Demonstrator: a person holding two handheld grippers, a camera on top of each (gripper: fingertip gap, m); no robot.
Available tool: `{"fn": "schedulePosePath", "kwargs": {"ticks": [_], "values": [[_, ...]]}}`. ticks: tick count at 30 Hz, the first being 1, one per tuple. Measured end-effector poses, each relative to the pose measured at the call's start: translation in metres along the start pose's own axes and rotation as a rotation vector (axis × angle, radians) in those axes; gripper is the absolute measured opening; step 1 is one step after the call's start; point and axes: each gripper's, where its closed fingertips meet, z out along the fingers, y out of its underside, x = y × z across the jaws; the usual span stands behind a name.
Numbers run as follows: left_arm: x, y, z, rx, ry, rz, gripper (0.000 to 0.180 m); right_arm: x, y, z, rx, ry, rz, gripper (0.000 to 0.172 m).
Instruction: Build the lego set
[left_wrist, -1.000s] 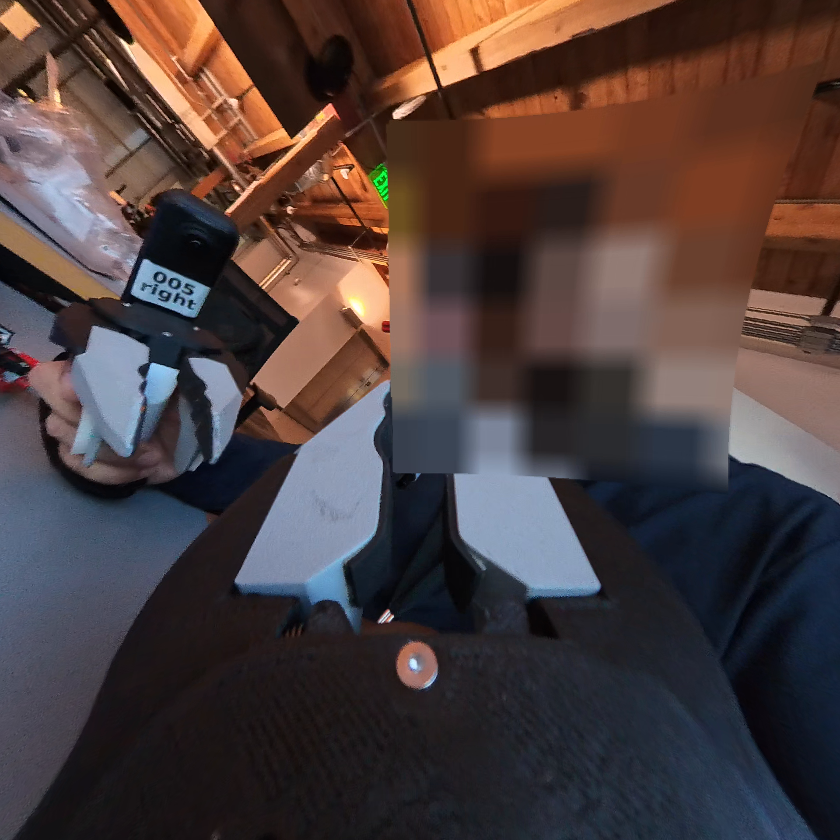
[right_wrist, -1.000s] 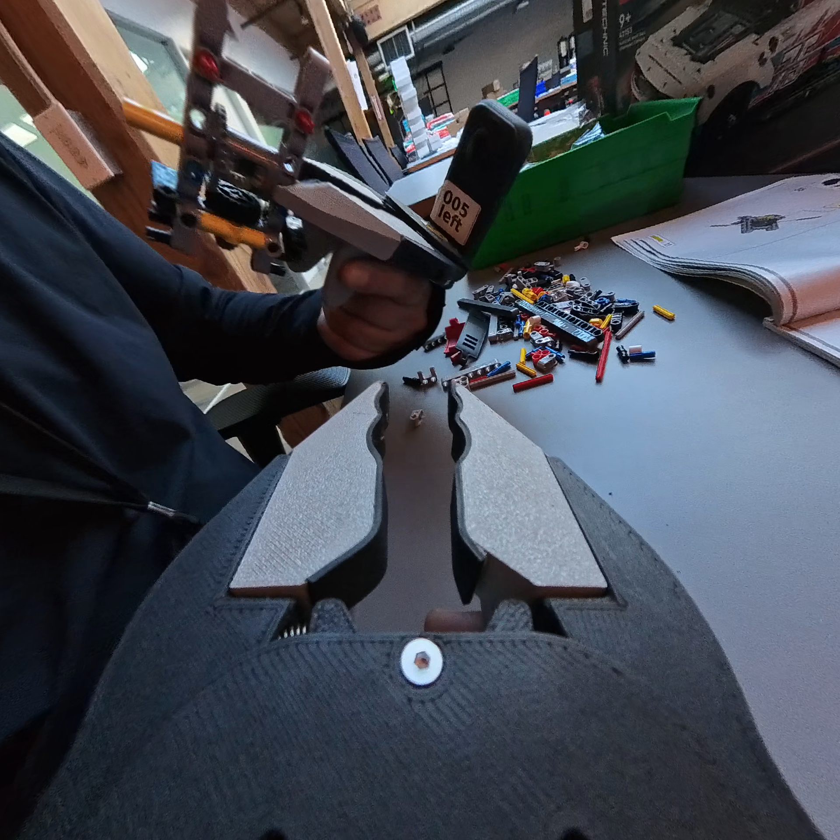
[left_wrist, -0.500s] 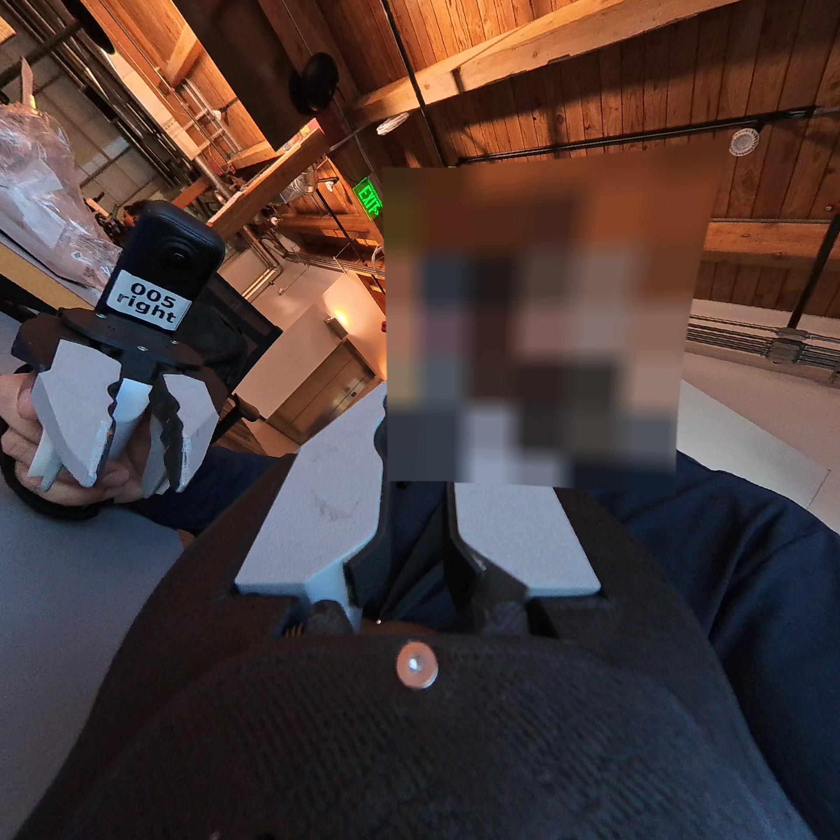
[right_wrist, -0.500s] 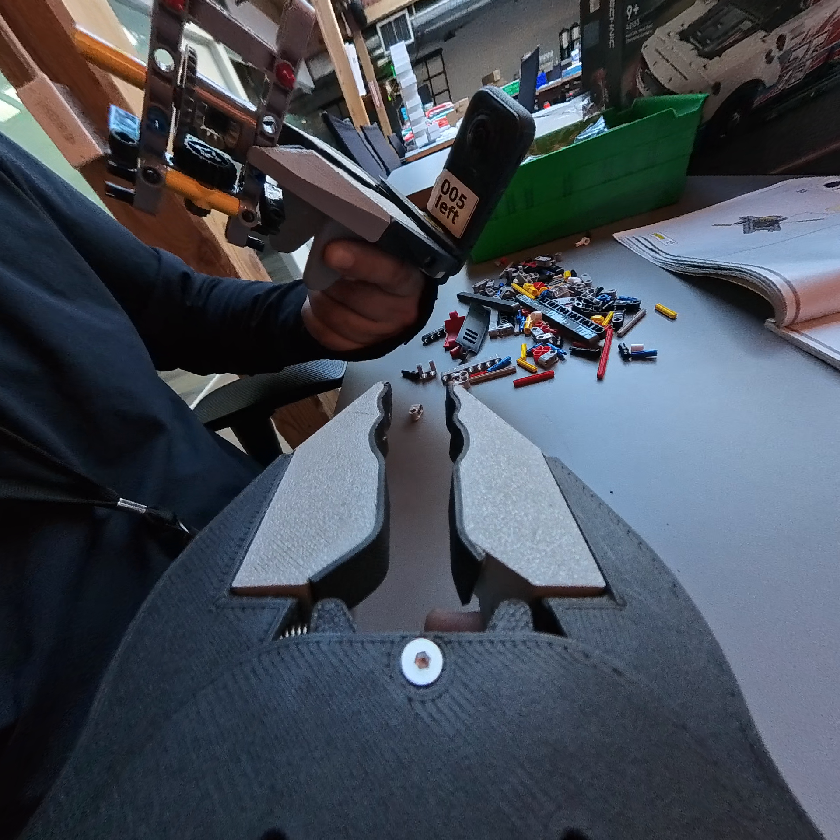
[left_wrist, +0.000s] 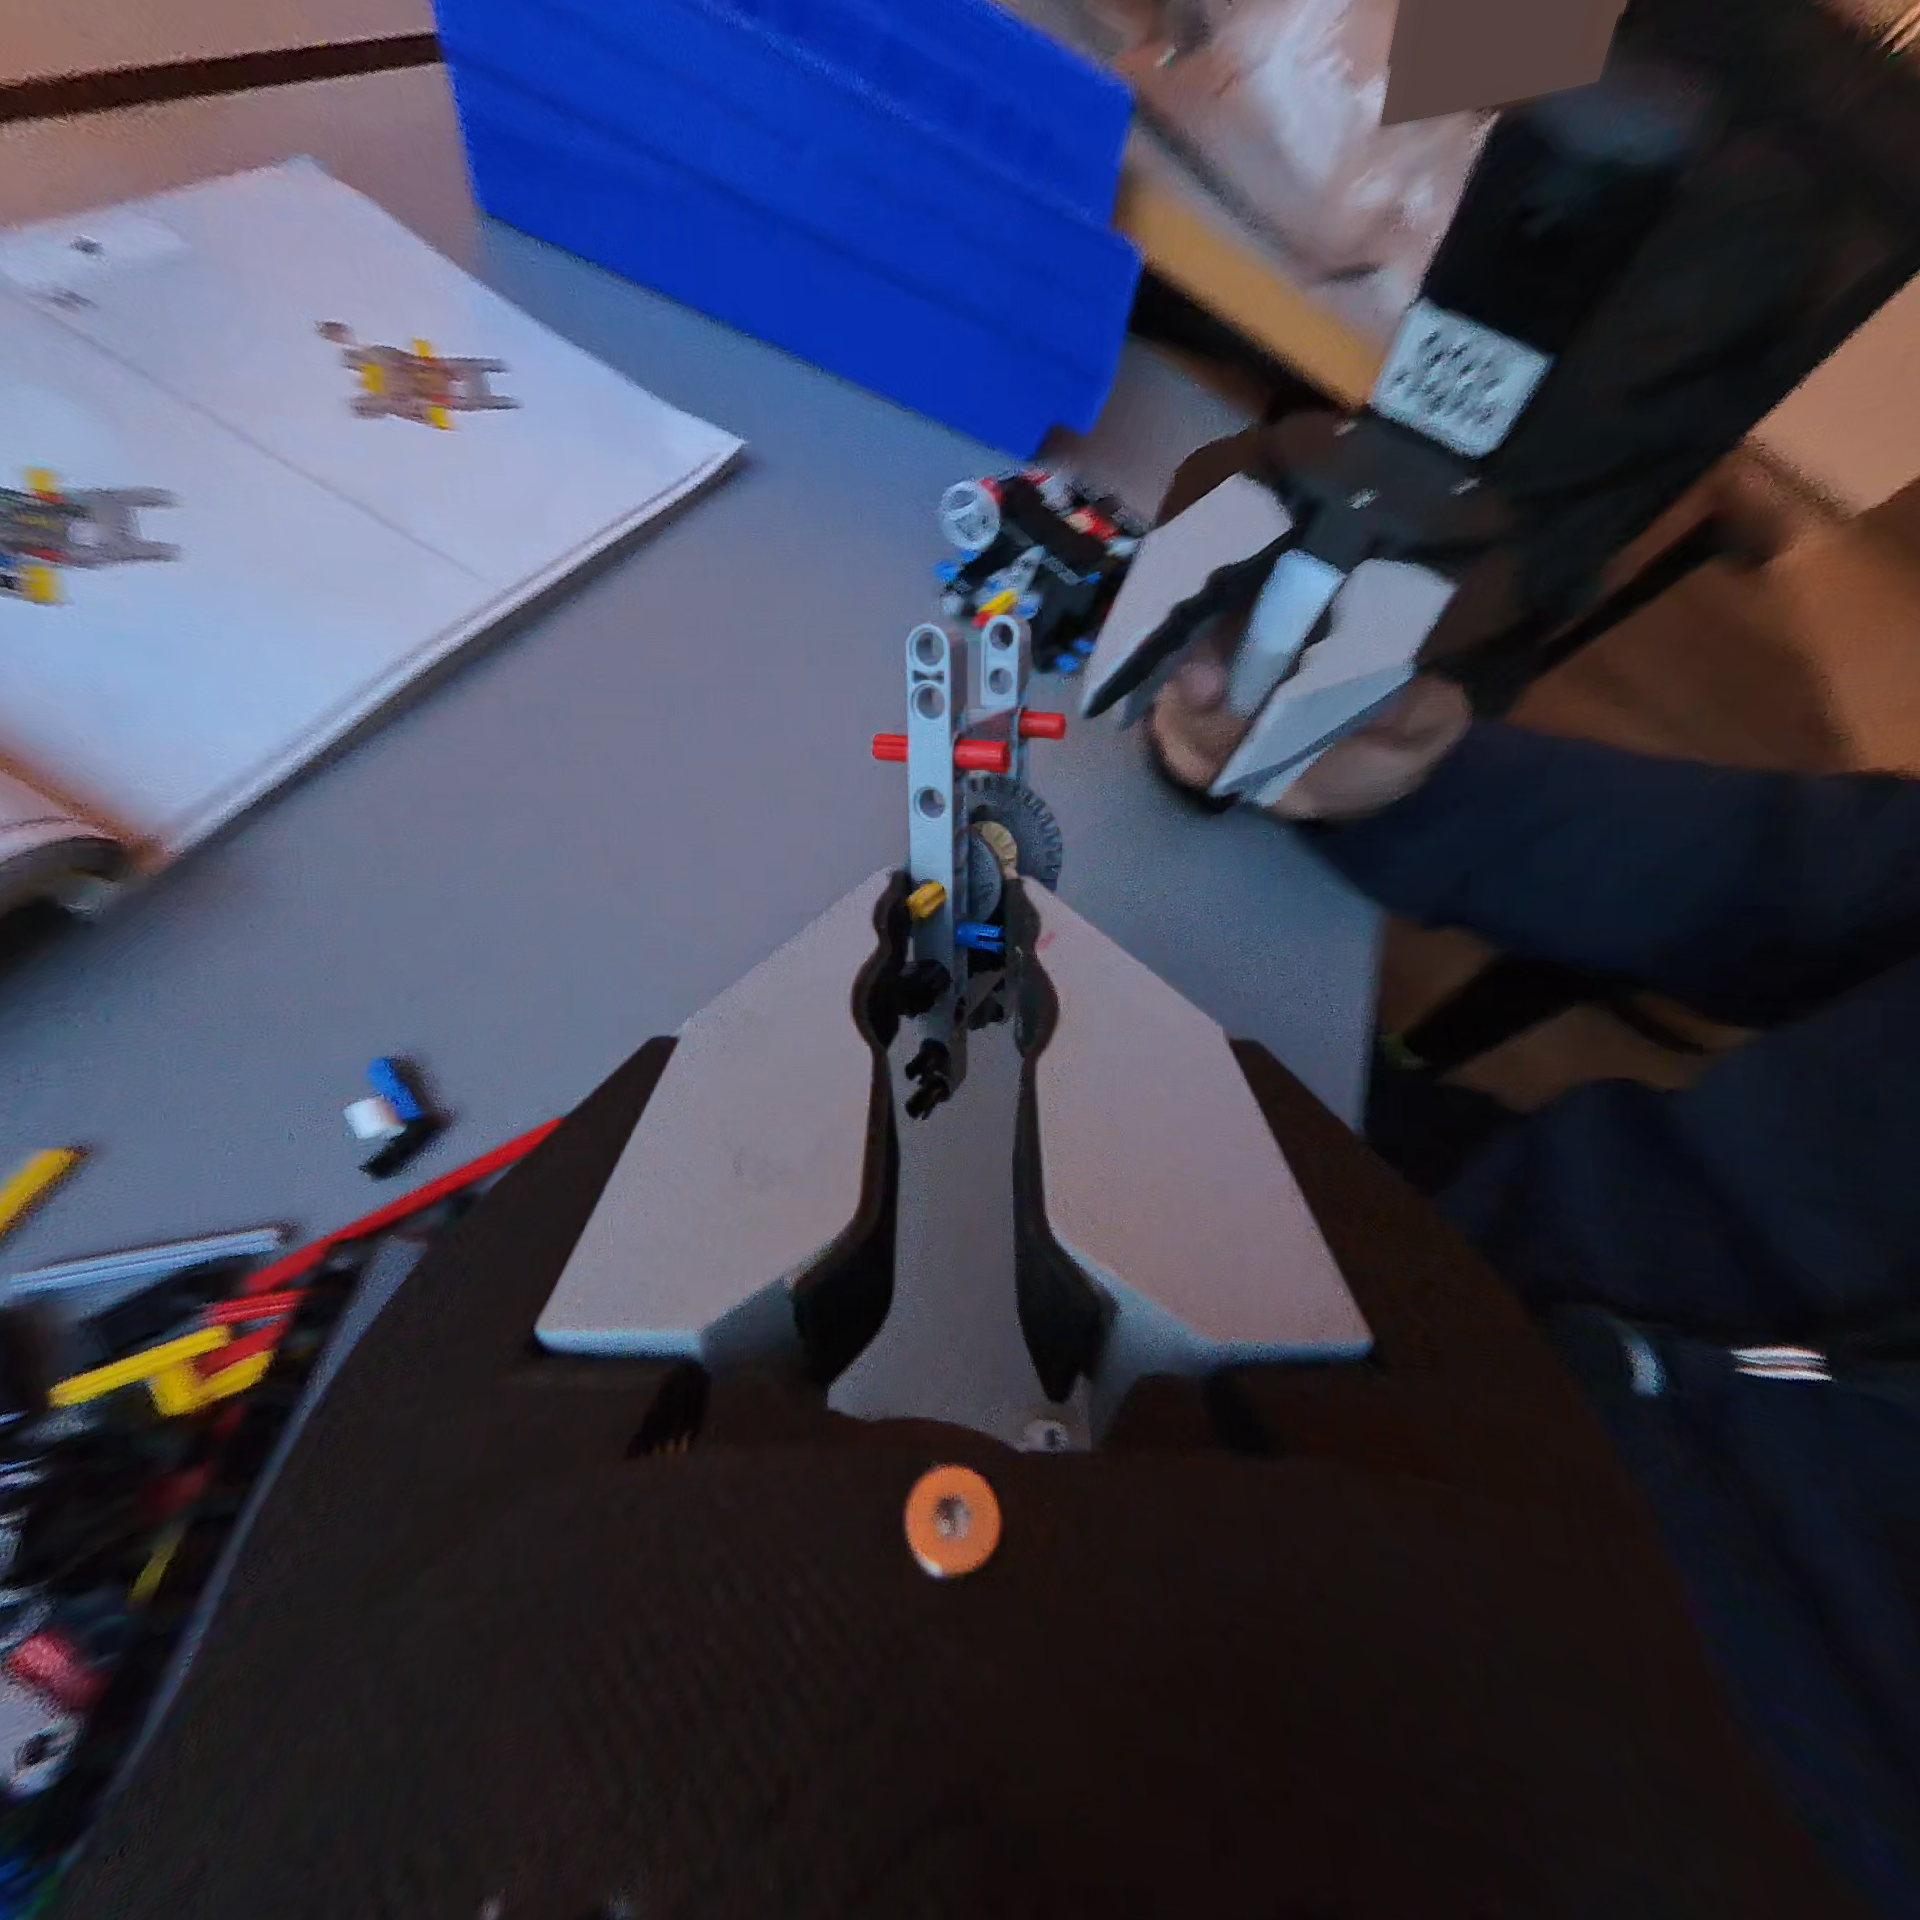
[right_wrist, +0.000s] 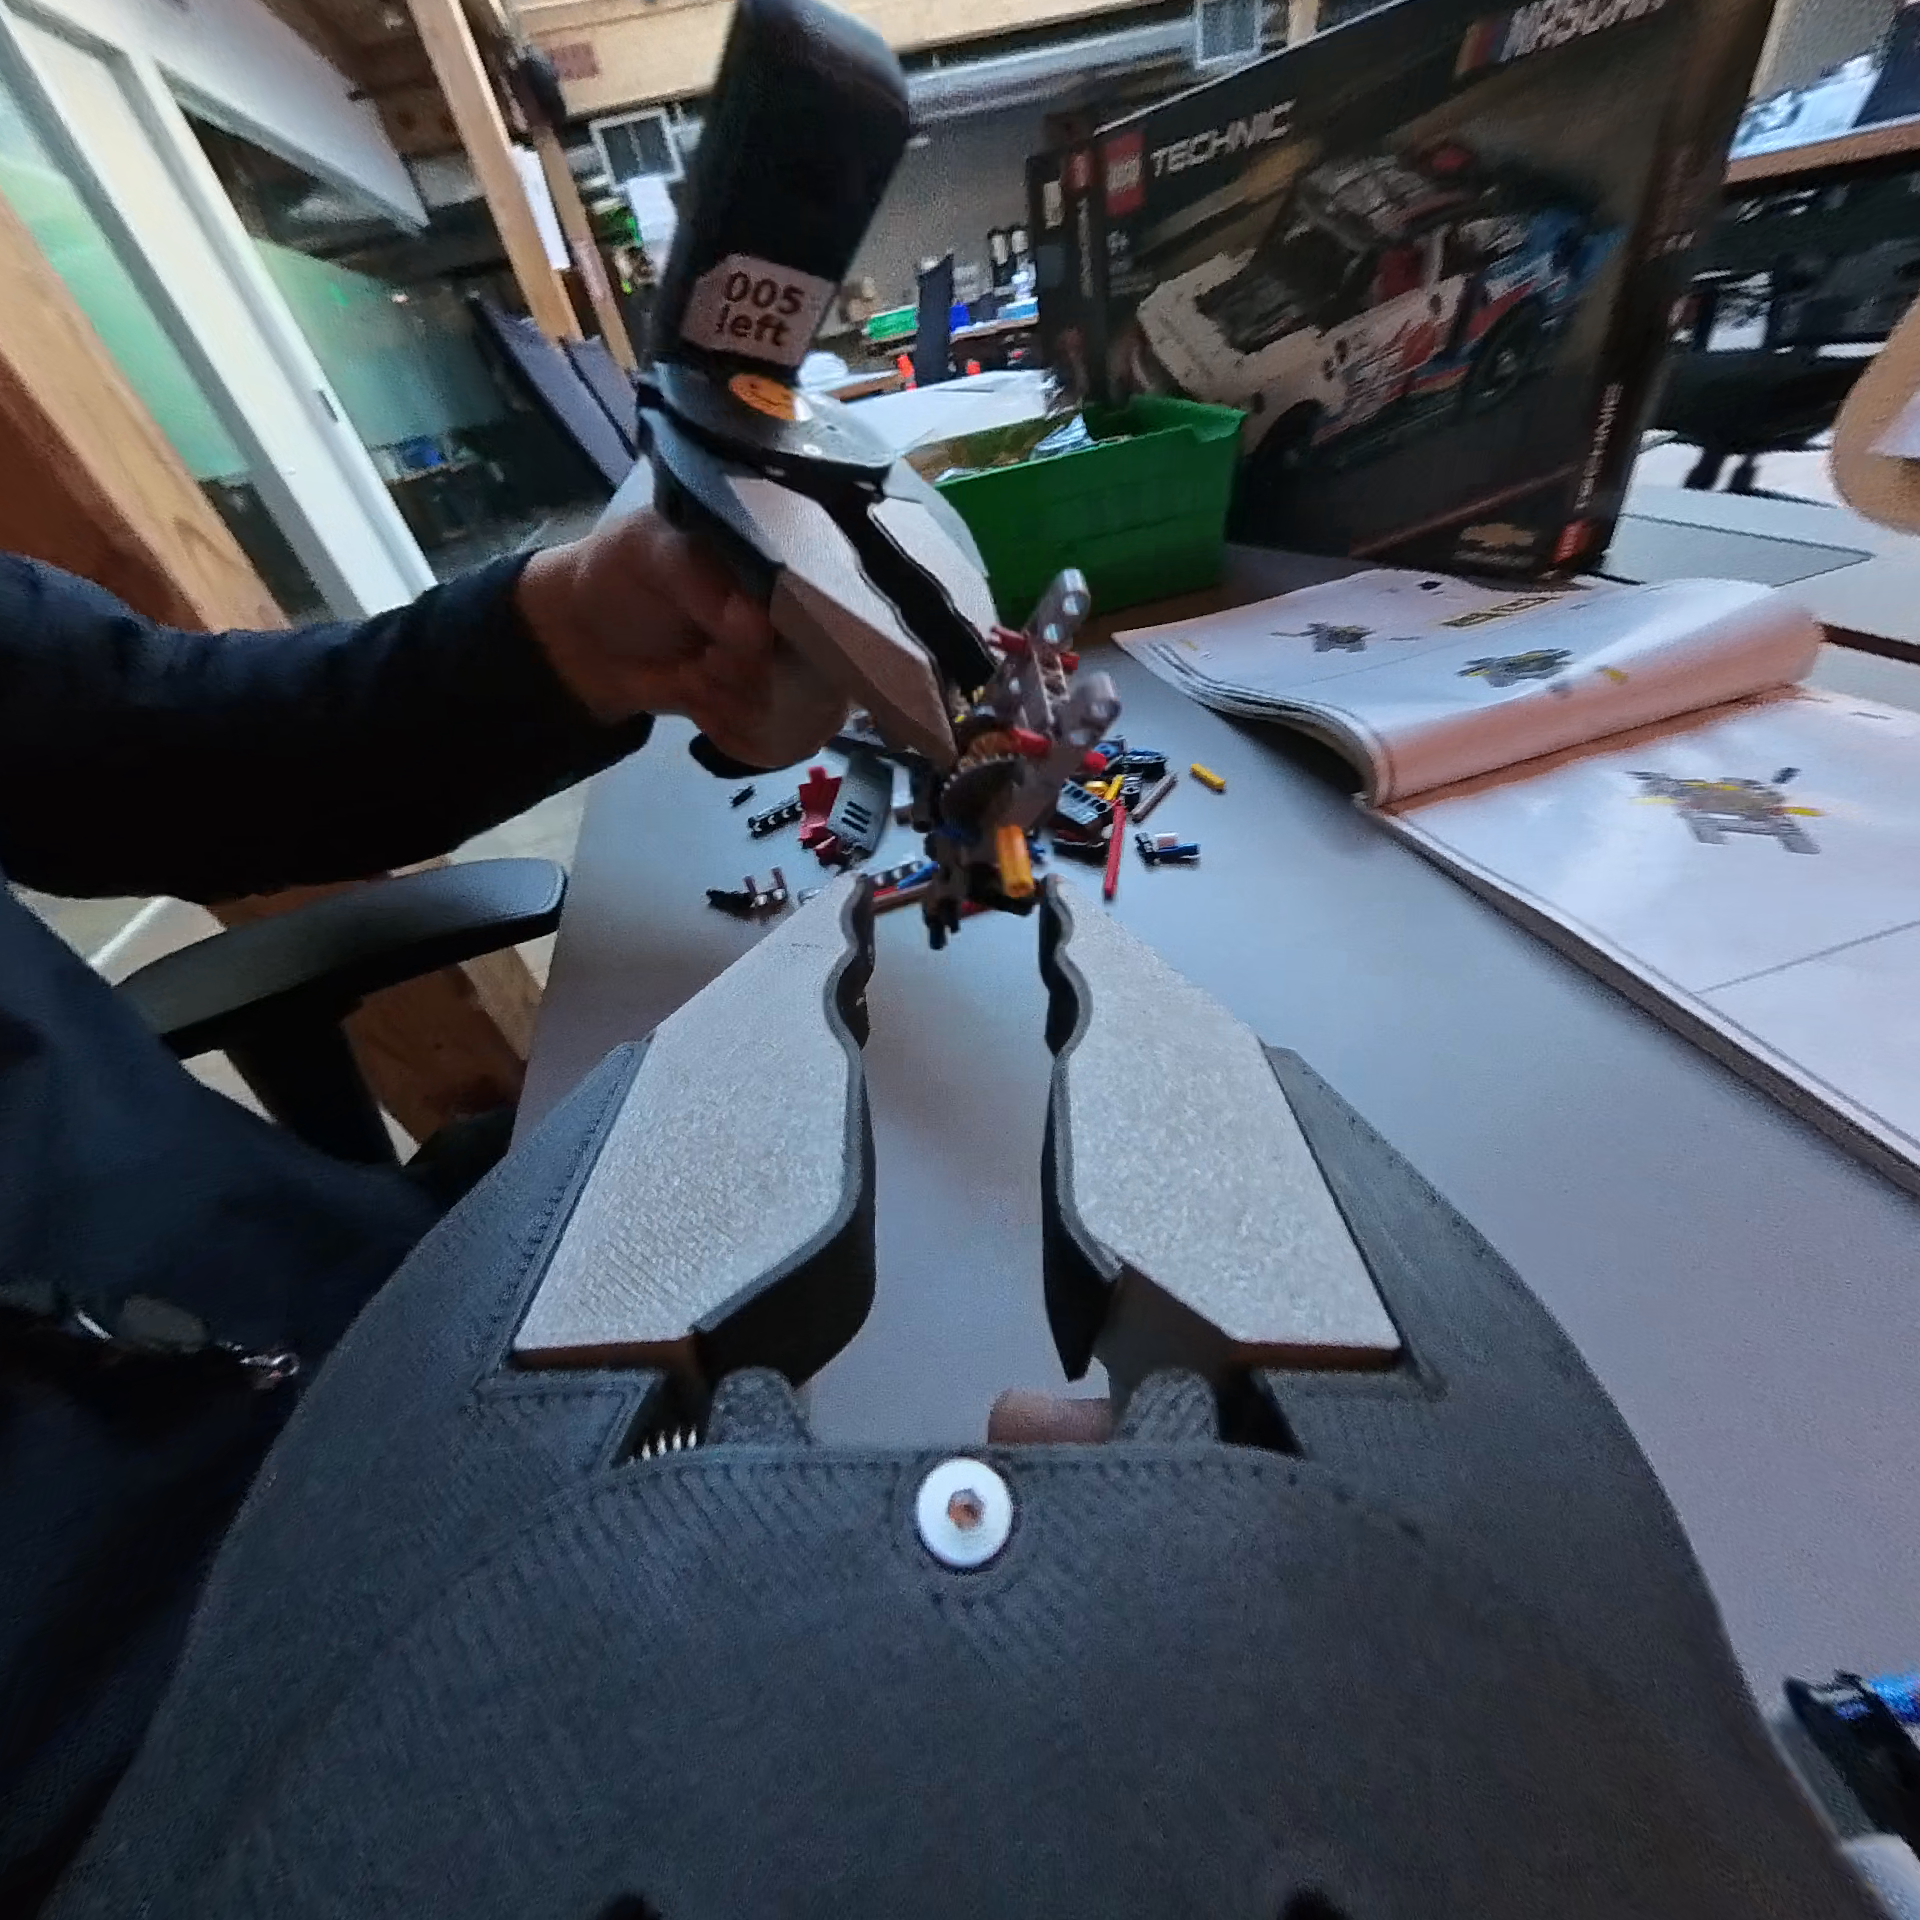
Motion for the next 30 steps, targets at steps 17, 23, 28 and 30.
{"fn": "schedulePosePath", "kwargs": {"ticks": [17,23,28,30], "values": [[-0.013,0.041,0.037,-0.244,-0.018,-0.089,0.015,0.017,-0.006,-0.010,0.044,0.090,-0.001,0.029],[-0.035,0.038,0.028,-0.169,-0.112,-0.177,0.044,0.018,-0.003,-0.008,0.026,0.089,0.007,0.028],[-0.037,0.035,-0.005,-0.136,-0.130,-0.164,0.044,0.018,-0.001,-0.008,0.021,0.087,0.014,0.028],[-0.043,0.038,-0.025,-0.139,-0.196,-0.126,0.043,0.018,-0.001,-0.007,0.016,0.087,0.014,0.028]]}}
